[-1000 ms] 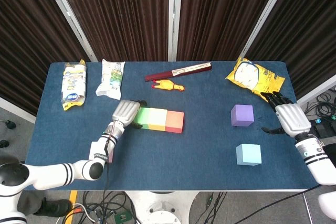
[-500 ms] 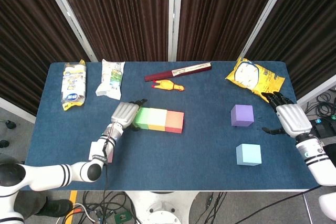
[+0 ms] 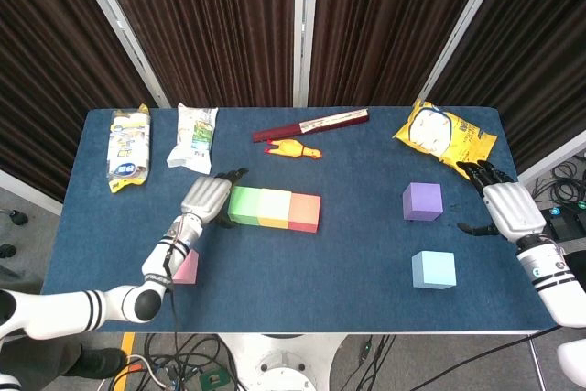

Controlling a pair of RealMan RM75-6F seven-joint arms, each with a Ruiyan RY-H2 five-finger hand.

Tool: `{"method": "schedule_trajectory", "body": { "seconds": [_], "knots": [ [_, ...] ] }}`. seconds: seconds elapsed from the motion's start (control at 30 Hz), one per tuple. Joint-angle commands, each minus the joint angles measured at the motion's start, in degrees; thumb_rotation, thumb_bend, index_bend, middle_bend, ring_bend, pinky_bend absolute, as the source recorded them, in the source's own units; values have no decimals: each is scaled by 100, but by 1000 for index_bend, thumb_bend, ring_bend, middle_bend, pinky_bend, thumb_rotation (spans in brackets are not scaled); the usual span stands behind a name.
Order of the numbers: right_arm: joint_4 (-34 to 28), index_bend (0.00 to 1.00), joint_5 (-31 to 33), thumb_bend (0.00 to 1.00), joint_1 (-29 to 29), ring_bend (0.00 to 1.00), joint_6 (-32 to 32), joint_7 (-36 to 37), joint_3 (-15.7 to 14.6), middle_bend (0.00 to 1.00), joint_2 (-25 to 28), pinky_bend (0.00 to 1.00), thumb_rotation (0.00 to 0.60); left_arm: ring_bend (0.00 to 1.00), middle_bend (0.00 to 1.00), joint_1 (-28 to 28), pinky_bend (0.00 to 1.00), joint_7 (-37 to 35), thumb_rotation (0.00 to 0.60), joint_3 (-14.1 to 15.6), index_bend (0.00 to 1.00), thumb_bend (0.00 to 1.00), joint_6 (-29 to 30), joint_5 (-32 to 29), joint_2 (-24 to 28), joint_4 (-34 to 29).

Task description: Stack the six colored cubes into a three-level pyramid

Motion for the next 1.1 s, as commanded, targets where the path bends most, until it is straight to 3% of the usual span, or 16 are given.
{"method": "schedule_trajectory", "body": {
  "seconds": [0.03,0.3,0.5,0.77,1.1],
  "knots": [
    [-27,0,-16,68,-36,51,57,25,0,90,37,190,600,187,147,261,403,-294,600,32,84,129,143,331,434,-267],
    [16,0,-18,68,-187,51,230,213,-18,90,120,190,600,187,165,898,385,-805,600,408,134,131,271,882,1361,-591],
    [69,0,-15,68,-280,51,373,318,1,90,128,190,600,187,181,1572,385,-1583,600,720,161,131,546,1527,1874,-922],
    [113,0,47,68,-244,51,280,291,41,90,139,190,600,187,186,2190,385,-1974,600,1137,162,131,941,2335,2055,-1244],
    [60,0,75,68,-221,51,228,238,70,90,156,190,600,187,177,2434,385,-1892,600,1333,134,133,921,2623,2235,-1693]
  ]
}}
